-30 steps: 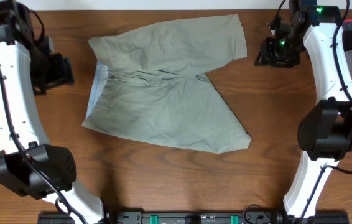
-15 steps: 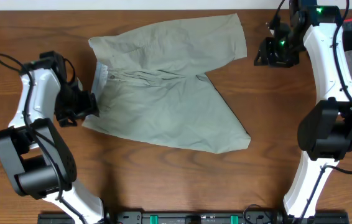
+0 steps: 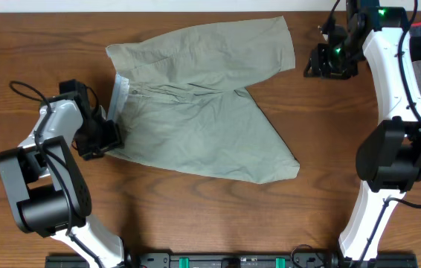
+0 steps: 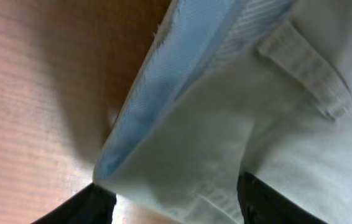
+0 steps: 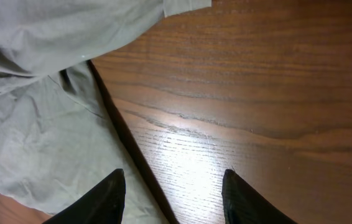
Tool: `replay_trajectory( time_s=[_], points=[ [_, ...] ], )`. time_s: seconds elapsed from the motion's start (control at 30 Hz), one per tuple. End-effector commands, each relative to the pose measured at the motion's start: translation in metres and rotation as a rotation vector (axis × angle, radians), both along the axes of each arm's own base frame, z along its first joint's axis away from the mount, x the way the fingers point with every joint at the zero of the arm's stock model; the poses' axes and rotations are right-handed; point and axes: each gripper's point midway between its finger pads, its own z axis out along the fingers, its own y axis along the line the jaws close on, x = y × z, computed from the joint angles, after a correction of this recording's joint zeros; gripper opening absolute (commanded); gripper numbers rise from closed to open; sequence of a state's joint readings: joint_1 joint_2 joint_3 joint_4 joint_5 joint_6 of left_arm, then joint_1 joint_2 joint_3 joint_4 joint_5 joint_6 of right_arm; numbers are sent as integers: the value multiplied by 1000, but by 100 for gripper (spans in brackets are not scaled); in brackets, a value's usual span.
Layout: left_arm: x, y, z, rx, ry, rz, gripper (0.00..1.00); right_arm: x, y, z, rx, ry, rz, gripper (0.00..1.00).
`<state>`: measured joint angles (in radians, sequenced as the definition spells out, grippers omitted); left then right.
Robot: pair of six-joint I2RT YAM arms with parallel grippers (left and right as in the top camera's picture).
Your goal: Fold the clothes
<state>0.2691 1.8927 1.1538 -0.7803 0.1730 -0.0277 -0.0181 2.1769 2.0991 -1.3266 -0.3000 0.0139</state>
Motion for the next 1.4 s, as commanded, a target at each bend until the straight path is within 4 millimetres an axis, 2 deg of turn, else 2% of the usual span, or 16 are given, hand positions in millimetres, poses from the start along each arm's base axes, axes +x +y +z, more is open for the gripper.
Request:
replay_trajectory(
  time_s=[0.0,0.03,0.13,0.17,0.27,0.37,0.5,0.63,0.73,0.9,0.97,1.1,1.2,1.37],
  points=[
    [-2,1,-13,4,8,12,54,0,6,13,12,-37,24,49],
    [-2,1,-15,4,5,19,48,0,5,13,12,-36,24,49],
    [-6,-1,-16,-1,27,40,13,0,5,13,12,-34,24,49],
    [-9,-1,-15,-4,40,47,7,0,5,13,12,-33,23,49],
    [-33,3,-6,24,138,98,6,-1,5,13,12,-29,23,50],
    [-66,31,9,158,259,237,6,-3,5,10,12,-20,23,52],
    [-85,51,28,161,269,398,6,-9,9,-5,12,14,34,48],
    [-86,61,42,113,208,476,6,-25,36,-34,74,45,163,47],
    [-86,65,45,108,189,478,6,-48,63,-58,141,88,281,47],
    [-84,62,45,90,182,469,6,-106,106,-89,263,182,505,47],
    [-83,63,45,92,176,470,6,-128,117,-102,260,236,553,49],
    [-82,63,45,93,172,467,6,-155,130,-120,259,289,599,51],
    [-81,64,44,94,168,467,6,-176,145,-127,309,302,673,50],
    [-80,64,44,95,163,468,6,-204,175,-119,443,269,850,51]
  ],
)
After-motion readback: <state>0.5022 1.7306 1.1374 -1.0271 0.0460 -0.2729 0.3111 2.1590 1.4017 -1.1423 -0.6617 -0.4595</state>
